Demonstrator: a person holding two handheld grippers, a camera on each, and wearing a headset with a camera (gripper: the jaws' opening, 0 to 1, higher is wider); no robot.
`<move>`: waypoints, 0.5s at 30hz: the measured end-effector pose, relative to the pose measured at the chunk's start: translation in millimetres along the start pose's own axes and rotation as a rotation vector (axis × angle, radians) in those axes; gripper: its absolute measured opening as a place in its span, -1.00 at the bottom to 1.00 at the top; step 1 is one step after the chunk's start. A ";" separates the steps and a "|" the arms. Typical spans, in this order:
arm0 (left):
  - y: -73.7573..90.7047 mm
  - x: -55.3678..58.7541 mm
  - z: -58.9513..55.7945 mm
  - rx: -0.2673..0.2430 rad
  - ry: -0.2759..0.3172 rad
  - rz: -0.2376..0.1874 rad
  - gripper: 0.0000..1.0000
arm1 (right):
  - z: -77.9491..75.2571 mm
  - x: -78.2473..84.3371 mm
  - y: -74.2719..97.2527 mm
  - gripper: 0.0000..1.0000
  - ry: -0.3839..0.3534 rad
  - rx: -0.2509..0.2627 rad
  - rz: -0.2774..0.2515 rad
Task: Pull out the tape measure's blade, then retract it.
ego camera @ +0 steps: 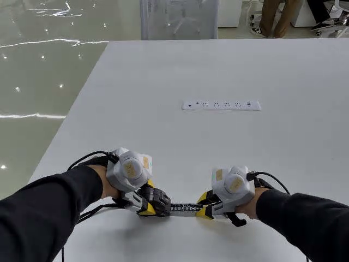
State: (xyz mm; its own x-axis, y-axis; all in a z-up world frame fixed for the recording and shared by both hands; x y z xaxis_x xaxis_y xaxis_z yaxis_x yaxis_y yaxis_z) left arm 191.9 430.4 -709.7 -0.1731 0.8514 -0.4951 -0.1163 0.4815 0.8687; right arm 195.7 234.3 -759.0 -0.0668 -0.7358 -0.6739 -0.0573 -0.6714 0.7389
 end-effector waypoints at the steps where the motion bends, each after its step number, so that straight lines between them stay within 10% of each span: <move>1: 0.1 -0.1 -0.1 0.000 0.001 0.000 -0.38 | 0.0 0.6 0.7 -0.79 -0.001 0.000 0.001; 15: -0.7 0.2 -0.2 -0.010 -0.004 -0.001 -0.38 | -0.8 7.9 7.9 -0.79 -0.001 0.008 0.012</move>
State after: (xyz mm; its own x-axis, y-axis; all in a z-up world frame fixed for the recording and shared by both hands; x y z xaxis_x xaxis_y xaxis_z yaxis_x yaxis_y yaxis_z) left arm 191.7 430.2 -710.4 -0.1690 0.8520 -0.4955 -0.1260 0.4799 0.8682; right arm 195.5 223.2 -758.5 -0.0682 -0.7441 -0.6646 -0.0644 -0.6615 0.7472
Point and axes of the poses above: the centre of the closed fingertips' face, and the gripper's own axes: y roughly backward along the fingers, z roughly to its left, x roughly out of its underside, the point moved 9 cm from there along y, roughly backward along the fingers, and after that the axes turned 1 degree about x, right-handed, at the moved point
